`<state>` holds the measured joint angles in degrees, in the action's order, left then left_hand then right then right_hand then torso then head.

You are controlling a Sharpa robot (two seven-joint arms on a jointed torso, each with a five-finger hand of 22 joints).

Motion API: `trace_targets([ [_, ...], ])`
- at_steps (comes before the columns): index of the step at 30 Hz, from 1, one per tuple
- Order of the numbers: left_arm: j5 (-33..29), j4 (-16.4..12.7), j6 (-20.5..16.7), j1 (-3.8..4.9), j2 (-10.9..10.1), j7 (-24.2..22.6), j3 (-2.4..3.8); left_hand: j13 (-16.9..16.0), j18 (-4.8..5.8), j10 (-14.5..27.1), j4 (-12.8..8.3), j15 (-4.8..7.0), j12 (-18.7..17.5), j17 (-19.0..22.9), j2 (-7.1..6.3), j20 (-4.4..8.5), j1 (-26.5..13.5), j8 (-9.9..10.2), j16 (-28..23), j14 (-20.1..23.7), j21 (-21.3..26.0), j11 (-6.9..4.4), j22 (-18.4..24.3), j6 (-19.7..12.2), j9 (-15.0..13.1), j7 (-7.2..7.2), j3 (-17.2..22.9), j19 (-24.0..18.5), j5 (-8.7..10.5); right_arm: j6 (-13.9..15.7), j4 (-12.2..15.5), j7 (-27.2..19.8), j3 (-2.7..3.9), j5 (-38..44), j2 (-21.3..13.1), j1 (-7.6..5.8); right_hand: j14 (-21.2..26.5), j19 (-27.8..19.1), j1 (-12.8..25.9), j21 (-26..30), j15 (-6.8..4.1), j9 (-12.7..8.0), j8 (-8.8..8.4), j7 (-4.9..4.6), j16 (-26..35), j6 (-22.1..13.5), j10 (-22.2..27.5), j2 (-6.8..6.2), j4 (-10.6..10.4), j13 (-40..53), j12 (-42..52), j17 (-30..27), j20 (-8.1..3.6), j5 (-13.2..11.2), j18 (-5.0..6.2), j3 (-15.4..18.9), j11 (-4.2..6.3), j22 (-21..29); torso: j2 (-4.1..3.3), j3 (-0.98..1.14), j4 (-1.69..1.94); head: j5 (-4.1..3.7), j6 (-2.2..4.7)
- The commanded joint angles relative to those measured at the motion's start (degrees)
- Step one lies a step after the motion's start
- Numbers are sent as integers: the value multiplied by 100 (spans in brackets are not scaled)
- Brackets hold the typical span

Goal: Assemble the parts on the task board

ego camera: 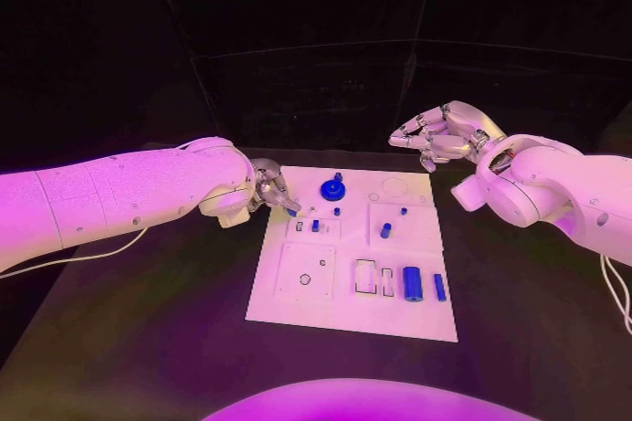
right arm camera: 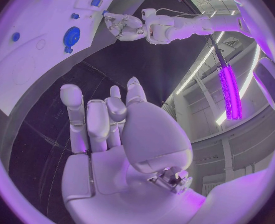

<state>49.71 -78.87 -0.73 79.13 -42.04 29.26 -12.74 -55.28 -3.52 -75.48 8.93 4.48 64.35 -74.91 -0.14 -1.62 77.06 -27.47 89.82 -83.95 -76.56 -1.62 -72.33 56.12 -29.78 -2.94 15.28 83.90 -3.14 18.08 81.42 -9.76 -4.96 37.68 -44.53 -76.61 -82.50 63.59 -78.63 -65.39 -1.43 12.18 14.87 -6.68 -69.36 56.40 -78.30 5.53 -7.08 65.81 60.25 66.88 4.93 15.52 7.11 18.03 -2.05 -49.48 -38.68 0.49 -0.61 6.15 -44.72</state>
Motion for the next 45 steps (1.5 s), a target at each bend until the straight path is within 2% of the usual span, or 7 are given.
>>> trace_targets([
  [1,31,-118,-415,-13,-14,10,-9,-10,-40,-47,-562,17,31,-1509,-7,-5,-51,-30,18,-605,-7,9,-2,3,-46,36,607,26,-22,-37,3,-29,4,-10,1,-14,19,-32,-65,33,-25,7,27,3,15,-49,32,10,42,1,-25,-3,-2,23,108,6,13,-5,-5,-3,-2,2,-11],
  [4,145,-170,-408,-26,1,56,-17,-10,-40,-50,-569,20,33,-1509,-23,-2,-63,-43,18,-605,-8,6,-5,-1,-54,38,645,28,-22,-34,1,-30,4,-10,-1,-14,19,-32,-65,33,-25,7,27,3,15,-49,32,10,42,1,-25,-3,-2,23,108,6,13,-5,-5,0,8,2,-17],
  [7,194,-189,-369,-38,18,97,-23,-10,-40,-50,-569,20,33,-1509,-23,-2,-63,-43,18,-605,-8,6,-5,-1,-54,38,645,28,-22,-34,0,-32,4,-10,1,-14,19,-32,-65,33,-25,7,27,3,15,-49,32,10,42,1,-25,-3,-2,23,108,6,13,-5,-4,1,-6,24,-25],
  [16,245,-257,-224,-86,56,192,-48,38,-39,-37,-581,25,0,-1509,-69,4,-113,-82,18,-605,-9,2,-12,-9,-77,43,754,32,-20,-37,-4,-36,4,-10,2,-14,19,-32,-65,33,-25,7,27,3,15,-49,32,10,42,1,-25,-3,-2,23,108,6,13,-5,-2,-4,-4,9,-44],
  [29,377,-233,-107,-109,147,273,-78,167,-36,-10,-576,34,-84,-1509,-125,12,-198,-159,18,-605,-16,-11,-27,2,-131,59,856,39,-18,-18,-10,-78,4,-1,6,-13,20,-30,-72,32,-25,8,29,2,15,-50,30,15,48,5,-22,-3,-2,27,107,5,13,-8,-6,-5,-3,32,-61],
  [33,430,-230,-79,-116,152,284,-79,180,-36,-10,-578,37,-91,-1509,-134,14,-209,-174,18,-605,-15,-14,-27,0,-142,63,875,39,-18,-14,-14,-87,4,3,5,-13,20,-30,-72,32,-25,8,29,2,15,-50,30,15,48,5,-22,-3,-2,27,107,5,13,-8,-1,1,-7,31,-71],
  [45,460,-218,-43,-123,132,363,-81,229,-35,-1,-588,43,-121,-1509,-157,19,-228,-208,18,-605,-18,-22,-35,-9,-171,71,932,43,-20,-7,-16,-97,4,5,-2,-13,19,-30,-77,33,-25,9,31,3,15,-49,29,21,52,7,-21,-3,-2,29,107,2,13,-9,-1,-1,-8,32,-71],
])
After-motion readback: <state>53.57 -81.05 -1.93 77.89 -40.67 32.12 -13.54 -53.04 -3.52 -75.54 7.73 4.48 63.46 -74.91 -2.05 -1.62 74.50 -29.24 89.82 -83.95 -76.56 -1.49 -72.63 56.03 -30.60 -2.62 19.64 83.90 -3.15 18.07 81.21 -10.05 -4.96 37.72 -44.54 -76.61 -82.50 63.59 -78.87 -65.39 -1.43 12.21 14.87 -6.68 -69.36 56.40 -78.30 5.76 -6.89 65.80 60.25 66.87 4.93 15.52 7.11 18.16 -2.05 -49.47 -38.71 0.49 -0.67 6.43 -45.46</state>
